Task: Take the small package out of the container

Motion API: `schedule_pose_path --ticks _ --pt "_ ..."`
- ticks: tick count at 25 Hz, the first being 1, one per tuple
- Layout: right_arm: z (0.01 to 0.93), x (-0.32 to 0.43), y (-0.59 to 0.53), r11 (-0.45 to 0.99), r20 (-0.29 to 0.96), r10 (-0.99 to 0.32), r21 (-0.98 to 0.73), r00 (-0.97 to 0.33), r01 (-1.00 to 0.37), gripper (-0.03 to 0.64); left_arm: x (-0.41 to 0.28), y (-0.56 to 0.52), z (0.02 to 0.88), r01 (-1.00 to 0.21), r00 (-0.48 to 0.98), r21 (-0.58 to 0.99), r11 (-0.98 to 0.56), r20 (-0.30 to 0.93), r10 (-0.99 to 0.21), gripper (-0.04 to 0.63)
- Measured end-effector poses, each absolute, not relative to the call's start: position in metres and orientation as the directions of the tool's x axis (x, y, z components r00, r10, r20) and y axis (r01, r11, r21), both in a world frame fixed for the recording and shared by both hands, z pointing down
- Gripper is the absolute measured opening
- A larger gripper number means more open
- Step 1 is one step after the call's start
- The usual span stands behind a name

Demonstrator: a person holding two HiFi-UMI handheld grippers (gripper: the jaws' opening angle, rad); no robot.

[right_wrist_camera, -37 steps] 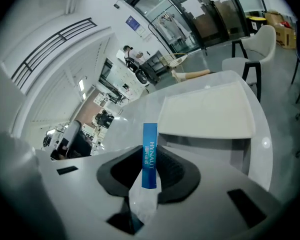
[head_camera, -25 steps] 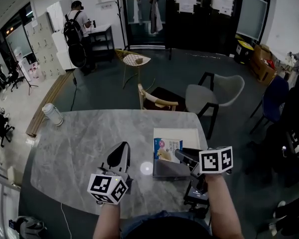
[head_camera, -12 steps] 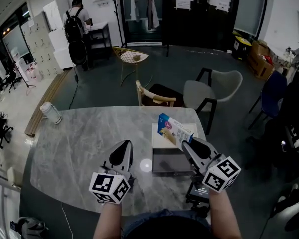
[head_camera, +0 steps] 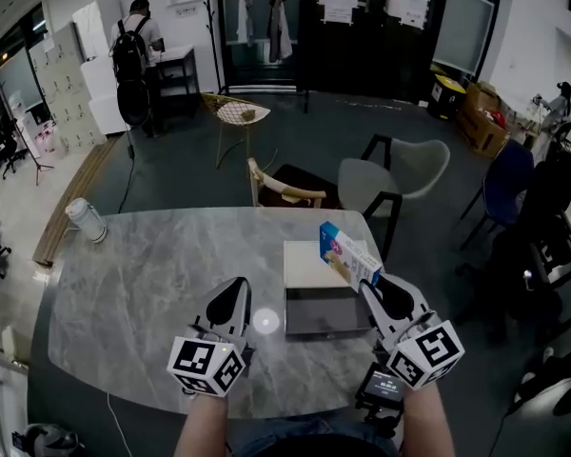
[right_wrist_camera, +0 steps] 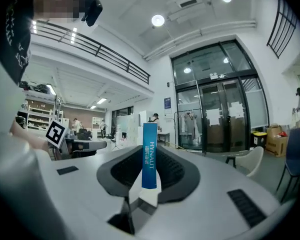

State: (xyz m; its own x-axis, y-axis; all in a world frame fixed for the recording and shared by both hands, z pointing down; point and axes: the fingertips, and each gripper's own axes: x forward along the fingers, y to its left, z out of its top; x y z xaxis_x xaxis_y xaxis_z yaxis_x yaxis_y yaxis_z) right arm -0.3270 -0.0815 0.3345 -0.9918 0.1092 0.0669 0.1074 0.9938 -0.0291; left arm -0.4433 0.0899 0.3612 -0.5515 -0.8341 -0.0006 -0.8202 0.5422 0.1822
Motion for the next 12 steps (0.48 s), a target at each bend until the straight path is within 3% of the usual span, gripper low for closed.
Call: schedule_pose_path --ticks 12 --pt "0.329 -0.290 -0.093 1.000 0.054 -0.022 -0.017 -0.998 -0.023 0.097 -0.436 0.084 0.343 -0.855 -0.511 0.125 0.502 -0.049 -0.858 0.012"
